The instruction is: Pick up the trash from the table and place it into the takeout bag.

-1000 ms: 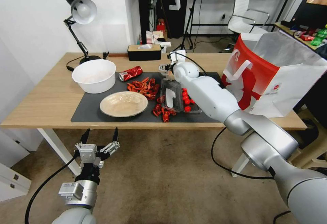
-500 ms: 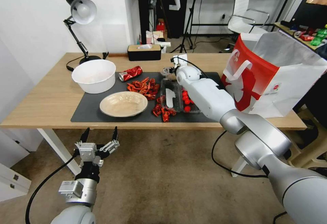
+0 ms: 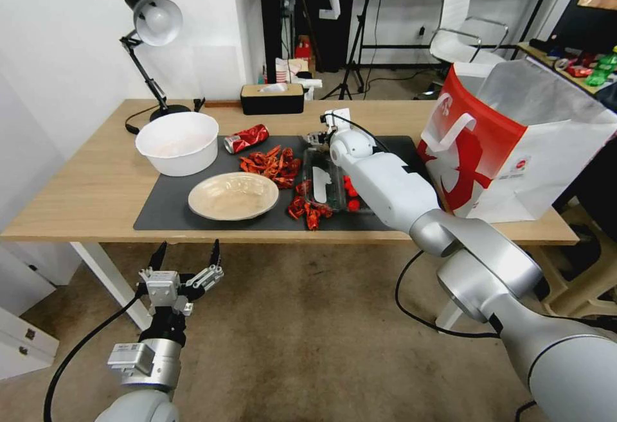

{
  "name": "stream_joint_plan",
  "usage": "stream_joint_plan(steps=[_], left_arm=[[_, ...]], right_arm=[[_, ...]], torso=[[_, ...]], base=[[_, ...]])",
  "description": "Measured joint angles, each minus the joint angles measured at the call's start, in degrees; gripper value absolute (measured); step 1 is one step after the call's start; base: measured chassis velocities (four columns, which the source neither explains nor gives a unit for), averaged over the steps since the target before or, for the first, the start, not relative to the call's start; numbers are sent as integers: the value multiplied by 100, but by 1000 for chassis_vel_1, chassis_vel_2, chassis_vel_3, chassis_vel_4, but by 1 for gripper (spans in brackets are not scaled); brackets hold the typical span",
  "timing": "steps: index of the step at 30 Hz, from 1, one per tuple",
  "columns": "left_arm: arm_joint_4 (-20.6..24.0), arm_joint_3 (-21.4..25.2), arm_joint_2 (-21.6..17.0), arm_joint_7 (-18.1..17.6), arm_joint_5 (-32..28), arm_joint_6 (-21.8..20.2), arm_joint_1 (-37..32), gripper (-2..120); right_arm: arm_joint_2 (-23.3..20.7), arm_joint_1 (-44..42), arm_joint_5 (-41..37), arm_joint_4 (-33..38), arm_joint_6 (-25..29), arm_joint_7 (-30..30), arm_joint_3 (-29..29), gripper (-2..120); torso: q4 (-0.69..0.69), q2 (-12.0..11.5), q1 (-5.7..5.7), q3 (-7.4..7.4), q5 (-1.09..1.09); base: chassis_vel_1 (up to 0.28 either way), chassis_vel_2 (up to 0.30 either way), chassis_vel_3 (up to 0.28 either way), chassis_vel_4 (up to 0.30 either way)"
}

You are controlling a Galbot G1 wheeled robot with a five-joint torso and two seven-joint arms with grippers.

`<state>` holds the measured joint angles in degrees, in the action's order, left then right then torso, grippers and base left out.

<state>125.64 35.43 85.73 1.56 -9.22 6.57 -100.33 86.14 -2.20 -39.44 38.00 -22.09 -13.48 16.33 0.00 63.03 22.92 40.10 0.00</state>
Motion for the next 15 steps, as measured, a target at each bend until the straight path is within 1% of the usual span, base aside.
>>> stream_joint_plan(steps=[4, 5, 6, 8, 9, 10, 12, 13, 14, 15], left_arm=[[25, 43, 5, -3, -1, 22, -50, 100], [27, 51, 4, -4, -2, 23, -51, 100], [27, 51, 4, -4, -2, 23, -51, 100], [36, 62, 15, -17, -2, 26, -48, 100], [36, 62, 15, -17, -2, 26, -48, 100], [36, 62, 19, -21, -1, 26, -45, 100], [35, 54, 25, -23, 1, 27, -36, 100], [35, 54, 25, -23, 1, 27, -36, 100], [33, 49, 30, -23, 4, 27, -29, 100], [33, 46, 33, -23, 7, 27, -26, 100]], right_arm=[[-5, -54, 7, 29, -58, -124, -36, 100], [-10, -64, 9, 47, -67, -130, -37, 96], [-10, -64, 9, 47, -67, -130, -37, 96], [-60, -99, 14, 162, -76, -180, -29, 88], [-60, -99, 14, 162, -76, -180, -29, 88], [-104, -111, 9, 228, -99, -221, -14, 84], [-169, -134, -11, 320, -155, -270, 0, 73], [-169, -134, -11, 320, -155, -270, 0, 73], [-207, -152, -28, 381, -200, -304, 7, 65], [-229, -165, -39, 416, -220, -326, 10, 63]], torso=[[-1, 0, 0, 0, 0], [0, 0, 0, 0, 0], [0, 0, 0, 0, 0], [0, 0, 0, 0, 0], [0, 0, 0, 0, 0], [0, 0, 0, 0, 0], [0, 0, 0, 0, 0], [0, 0, 0, 0, 0], [0, 0, 0, 0, 0], [-1, 0, 0, 0, 0]], base=[[0, 0, 0, 0], [0, 0, 0, 0], [0, 0, 0, 0], [0, 0, 0, 0], [0, 0, 0, 0], [0, 0, 0, 0], [0, 0, 0, 0], [0, 0, 0, 0], [0, 0, 0, 0], [0, 0, 0, 0]])
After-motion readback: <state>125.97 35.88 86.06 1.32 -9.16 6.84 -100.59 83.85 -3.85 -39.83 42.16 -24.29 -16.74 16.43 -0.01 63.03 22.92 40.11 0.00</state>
